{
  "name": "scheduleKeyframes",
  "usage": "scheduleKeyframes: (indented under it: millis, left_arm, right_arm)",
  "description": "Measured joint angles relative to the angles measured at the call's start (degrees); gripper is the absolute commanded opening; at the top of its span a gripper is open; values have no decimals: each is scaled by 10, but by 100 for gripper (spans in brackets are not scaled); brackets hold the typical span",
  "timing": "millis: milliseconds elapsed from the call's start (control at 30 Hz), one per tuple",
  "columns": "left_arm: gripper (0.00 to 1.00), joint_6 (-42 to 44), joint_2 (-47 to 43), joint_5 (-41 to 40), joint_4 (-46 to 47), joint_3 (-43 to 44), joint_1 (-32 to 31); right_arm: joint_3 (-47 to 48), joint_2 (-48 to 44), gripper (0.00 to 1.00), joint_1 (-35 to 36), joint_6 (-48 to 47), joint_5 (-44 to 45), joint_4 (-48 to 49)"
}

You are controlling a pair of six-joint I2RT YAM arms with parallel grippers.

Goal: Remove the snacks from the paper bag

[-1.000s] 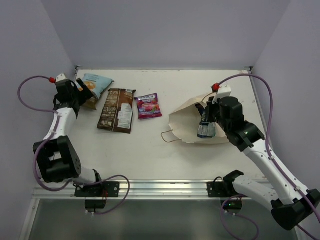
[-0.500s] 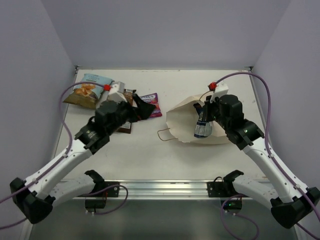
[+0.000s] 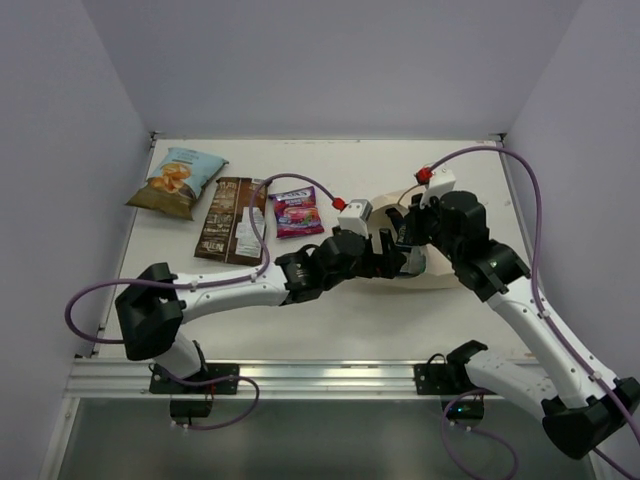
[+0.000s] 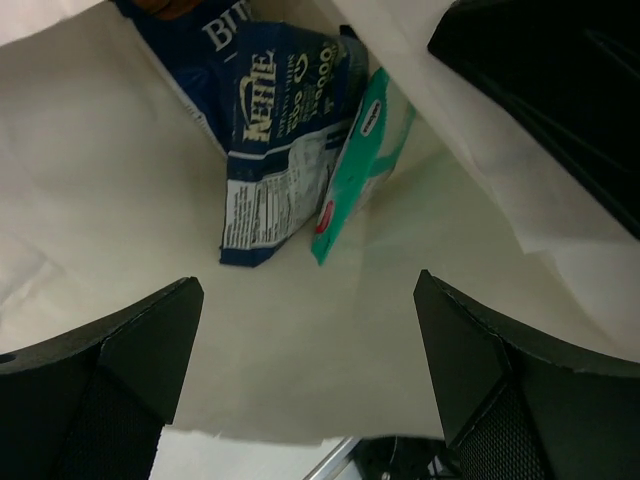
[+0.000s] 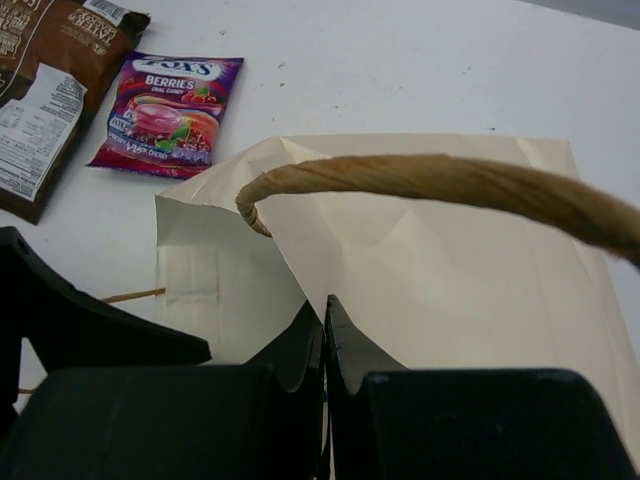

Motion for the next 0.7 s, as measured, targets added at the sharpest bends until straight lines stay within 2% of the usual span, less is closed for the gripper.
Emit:
scheduleKeyframes:
  millis: [267,467,700]
  left_arm:
    - [91,3,65,-52,97,11,-7]
    - [91,16,90,-75,190,-16,-7]
    - [91,23,113,-98,226,-42,-7]
  right_arm:
    - [2,-21,0,0,2,-23,-26]
    - [19,-30,0,0,18,-49,-37]
    - [31,-30,0,0,33,-78,-41]
